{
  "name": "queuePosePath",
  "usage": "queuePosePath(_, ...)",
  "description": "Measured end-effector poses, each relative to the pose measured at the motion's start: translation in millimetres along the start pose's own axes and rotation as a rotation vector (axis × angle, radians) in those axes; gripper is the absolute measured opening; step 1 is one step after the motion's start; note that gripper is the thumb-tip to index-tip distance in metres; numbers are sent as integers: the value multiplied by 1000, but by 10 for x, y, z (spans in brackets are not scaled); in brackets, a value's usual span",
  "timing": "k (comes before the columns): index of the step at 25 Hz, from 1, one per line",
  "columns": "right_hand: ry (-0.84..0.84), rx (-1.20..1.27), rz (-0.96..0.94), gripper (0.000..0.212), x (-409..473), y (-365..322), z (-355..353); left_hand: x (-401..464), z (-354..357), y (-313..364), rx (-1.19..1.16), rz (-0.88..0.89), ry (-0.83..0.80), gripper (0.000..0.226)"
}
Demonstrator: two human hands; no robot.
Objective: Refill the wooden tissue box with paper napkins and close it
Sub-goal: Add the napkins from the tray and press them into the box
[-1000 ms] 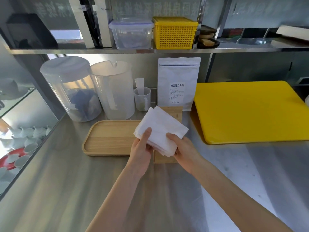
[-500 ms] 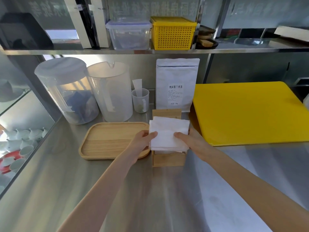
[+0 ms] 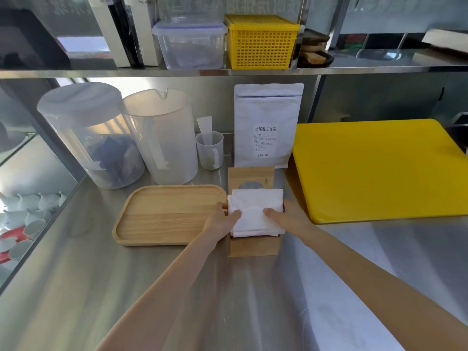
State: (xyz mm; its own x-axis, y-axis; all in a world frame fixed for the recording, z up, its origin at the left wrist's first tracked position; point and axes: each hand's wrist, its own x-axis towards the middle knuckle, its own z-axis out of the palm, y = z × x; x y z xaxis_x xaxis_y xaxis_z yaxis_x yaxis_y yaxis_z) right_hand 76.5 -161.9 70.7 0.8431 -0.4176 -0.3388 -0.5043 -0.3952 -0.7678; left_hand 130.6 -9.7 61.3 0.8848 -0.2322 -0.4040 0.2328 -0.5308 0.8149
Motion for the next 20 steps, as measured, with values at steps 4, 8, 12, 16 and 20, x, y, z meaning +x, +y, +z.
queuePosePath(4, 3, -91, 5, 45, -11, 15, -5, 2, 29, 54, 200, 50, 26, 42)
queuePosePath(8, -35, -138, 3, 45, 43, 35, -10, 37, 56, 56, 381, 58, 44, 39)
queuePosePath(12, -37, -237, -23, 53, 110, 69, 56, 20, 48, 22, 401, 55, 47, 39)
queuePosePath(16, -16, -268, -12, 69, 142, 121, 82, 4, 96, -1, 459, 97, 94, 41)
queuePosePath(20, -55, -264, 35, 76, 229, 224, 187, 12, 108, -53, 506, 116, 116, 38)
